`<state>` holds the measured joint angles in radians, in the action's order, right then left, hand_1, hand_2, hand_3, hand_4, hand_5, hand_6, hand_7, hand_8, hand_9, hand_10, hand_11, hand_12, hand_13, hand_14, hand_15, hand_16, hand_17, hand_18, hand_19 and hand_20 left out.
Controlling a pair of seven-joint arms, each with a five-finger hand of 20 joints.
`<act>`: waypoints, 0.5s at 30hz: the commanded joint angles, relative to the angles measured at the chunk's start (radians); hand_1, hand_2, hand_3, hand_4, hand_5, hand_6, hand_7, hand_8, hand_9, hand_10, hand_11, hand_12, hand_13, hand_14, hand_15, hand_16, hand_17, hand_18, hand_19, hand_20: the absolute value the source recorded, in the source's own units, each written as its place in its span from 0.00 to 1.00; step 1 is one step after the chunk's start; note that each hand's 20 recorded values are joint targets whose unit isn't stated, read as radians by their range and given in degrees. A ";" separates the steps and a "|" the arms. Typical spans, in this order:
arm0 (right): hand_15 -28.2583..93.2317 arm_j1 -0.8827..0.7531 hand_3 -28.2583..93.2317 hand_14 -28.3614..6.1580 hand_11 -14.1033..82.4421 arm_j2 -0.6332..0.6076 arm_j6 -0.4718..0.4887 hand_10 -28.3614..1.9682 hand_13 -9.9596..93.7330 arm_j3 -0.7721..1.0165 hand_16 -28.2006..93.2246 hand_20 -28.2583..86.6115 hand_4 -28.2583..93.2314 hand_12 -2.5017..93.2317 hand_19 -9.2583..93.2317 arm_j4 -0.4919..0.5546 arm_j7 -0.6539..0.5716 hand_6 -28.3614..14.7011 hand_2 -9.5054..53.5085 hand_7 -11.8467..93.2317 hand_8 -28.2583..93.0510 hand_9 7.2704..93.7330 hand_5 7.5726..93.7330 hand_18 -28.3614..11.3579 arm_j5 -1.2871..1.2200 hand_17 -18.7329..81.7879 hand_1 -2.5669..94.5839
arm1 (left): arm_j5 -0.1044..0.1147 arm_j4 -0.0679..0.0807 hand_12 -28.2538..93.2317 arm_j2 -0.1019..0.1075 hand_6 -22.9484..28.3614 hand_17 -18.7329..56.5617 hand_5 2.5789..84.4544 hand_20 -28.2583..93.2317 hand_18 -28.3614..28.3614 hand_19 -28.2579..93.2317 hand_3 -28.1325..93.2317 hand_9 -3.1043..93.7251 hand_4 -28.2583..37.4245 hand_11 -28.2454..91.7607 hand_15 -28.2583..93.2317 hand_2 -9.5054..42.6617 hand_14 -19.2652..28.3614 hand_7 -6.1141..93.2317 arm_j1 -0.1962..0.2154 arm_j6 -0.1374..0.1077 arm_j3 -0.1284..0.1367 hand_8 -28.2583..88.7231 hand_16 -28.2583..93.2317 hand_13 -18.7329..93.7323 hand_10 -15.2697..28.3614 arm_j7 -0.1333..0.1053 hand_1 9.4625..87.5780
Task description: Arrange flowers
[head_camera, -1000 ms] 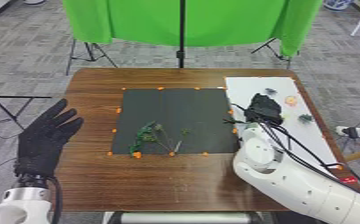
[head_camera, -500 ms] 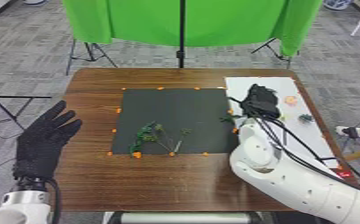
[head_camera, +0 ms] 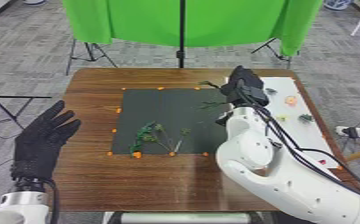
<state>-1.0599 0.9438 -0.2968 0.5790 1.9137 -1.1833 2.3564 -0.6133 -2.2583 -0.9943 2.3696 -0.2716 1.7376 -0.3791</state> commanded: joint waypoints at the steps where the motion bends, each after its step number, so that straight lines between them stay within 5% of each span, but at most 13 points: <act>1: 0.90 -0.130 0.93 0.59 0.69 0.093 0.083 0.52 0.94 0.028 0.39 0.83 0.02 0.27 1.00 0.032 0.018 0.53 0.00 0.33 0.33 0.98 1.00 0.04 -0.059 0.72 0.55 | 0.007 -0.004 0.33 0.007 0.65 0.15 0.46 0.41 1.00 0.66 0.89 0.38 0.09 0.45 0.69 0.29 0.99 0.19 0.031 -0.011 0.002 0.17 0.16 0.40 0.80 -0.011 0.20; 15: 0.90 -0.200 0.92 0.59 0.72 0.136 0.157 0.53 0.94 0.036 0.39 0.84 0.03 0.25 1.00 -0.057 -0.036 0.55 0.00 0.32 0.34 0.97 1.00 0.04 -0.127 0.72 0.53 | 0.004 0.000 0.33 0.008 0.66 0.15 0.47 0.41 1.00 0.66 0.89 0.38 0.09 0.45 0.69 0.29 0.99 0.19 0.024 -0.006 -0.007 0.17 0.16 0.40 0.80 -0.006 0.21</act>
<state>-1.2454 1.0818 -0.1554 0.6126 1.8782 -1.1794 2.2490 -0.6129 -2.2607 -0.9856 2.3852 -0.2732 1.7332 -0.3909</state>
